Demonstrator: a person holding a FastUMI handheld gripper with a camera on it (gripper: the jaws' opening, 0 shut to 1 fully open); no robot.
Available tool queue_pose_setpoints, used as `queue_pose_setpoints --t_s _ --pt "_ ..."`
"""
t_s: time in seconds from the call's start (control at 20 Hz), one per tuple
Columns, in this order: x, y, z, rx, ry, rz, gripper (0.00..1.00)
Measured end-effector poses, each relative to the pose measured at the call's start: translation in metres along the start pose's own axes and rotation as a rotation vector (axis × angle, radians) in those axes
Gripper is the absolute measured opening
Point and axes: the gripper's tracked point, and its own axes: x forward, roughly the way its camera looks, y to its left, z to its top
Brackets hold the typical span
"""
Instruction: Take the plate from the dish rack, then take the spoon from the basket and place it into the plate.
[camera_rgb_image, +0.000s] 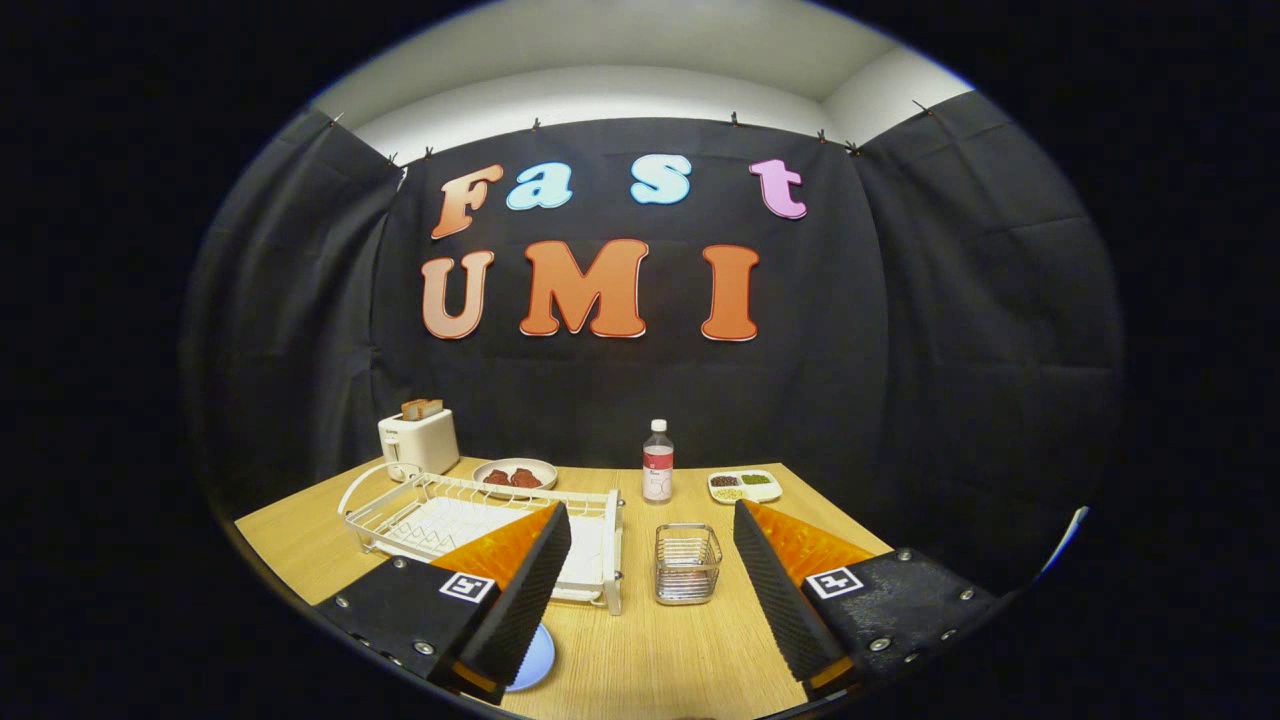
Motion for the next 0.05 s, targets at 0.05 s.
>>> queue_pose_setpoints --t_s 0.05 --pt "-0.0015 -0.0045 -0.0007 -0.008 -0.004 -0.008 0.97"
